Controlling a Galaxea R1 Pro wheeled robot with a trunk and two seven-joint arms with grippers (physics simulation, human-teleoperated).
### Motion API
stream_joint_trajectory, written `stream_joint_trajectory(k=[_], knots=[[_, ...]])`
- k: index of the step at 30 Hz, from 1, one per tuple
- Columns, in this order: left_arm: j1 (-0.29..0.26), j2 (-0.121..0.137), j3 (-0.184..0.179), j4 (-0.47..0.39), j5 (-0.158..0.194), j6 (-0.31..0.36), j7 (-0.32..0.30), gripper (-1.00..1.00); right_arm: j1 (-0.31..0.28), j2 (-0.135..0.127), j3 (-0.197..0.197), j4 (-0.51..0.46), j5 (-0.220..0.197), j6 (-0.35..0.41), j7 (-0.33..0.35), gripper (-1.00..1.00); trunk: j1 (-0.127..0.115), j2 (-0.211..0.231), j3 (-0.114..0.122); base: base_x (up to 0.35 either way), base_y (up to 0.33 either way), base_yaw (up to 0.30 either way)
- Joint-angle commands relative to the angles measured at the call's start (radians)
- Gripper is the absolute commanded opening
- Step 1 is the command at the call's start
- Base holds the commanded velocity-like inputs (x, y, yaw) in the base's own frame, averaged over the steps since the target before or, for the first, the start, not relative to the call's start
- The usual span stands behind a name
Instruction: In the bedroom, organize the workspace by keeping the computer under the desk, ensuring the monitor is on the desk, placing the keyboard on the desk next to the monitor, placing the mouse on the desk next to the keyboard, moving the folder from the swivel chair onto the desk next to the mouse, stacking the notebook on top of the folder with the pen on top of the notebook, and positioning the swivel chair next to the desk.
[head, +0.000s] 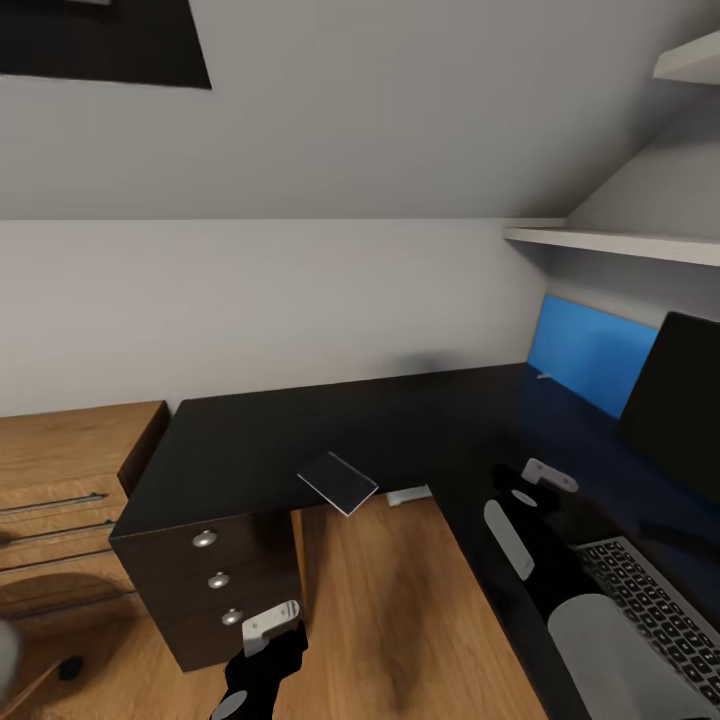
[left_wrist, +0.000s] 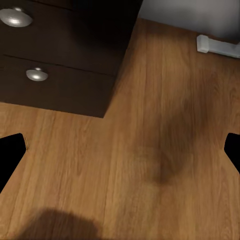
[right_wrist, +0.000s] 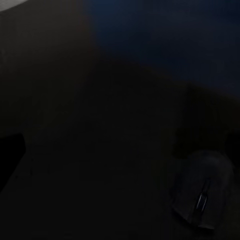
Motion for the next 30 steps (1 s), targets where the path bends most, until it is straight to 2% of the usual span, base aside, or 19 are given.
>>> stream_joint_trajectory(k=[1,9,16,19,21,25,30], knots=[[-0.002,0.001,-0.004,-0.001,0.008,-0.008,0.004,1.00,0.000,0.000,0.006,-0.002,-0.003,0.008,-0.008,1.00,0.000,-0.001,-0.001,0.000,0.000,0.235],[-0.002,0.000,-0.004,-0.001,0.008,-0.008,0.004,1.00,0.000,0.008,0.046,0.000,-0.004,0.007,-0.006,1.00,0.000,-0.001,-0.001,0.000,0.000,0.269],[-0.003,-0.001,-0.004,-0.001,0.009,-0.008,0.004,1.00,0.000,0.019,0.106,0.000,-0.004,0.007,-0.007,1.00,0.000,-0.001,-0.001,0.000,0.000,0.279],[-0.002,-0.001,-0.004,-0.001,0.009,-0.008,0.004,1.00,0.000,0.025,0.113,0.000,-0.004,0.007,-0.007,1.00,0.000,-0.001,-0.001,0.000,0.000,0.240],[-0.003,-0.001,-0.004,-0.001,0.009,-0.008,0.004,1.00,0.001,0.029,0.115,0.000,-0.004,0.008,-0.006,1.00,0.000,-0.001,-0.001,0.000,0.000,0.105],[-0.003,-0.002,-0.004,-0.001,0.010,-0.008,0.004,1.00,0.002,0.033,0.148,-0.004,-0.004,0.007,-0.005,1.00,0.000,-0.001,-0.001,0.000,0.000,0.029],[-0.003,-0.002,-0.004,-0.001,0.009,-0.008,0.004,1.00,0.002,0.033,0.171,-0.007,-0.003,0.006,-0.006,1.00,0.000,-0.001,-0.001,0.000,0.000,0.005]])
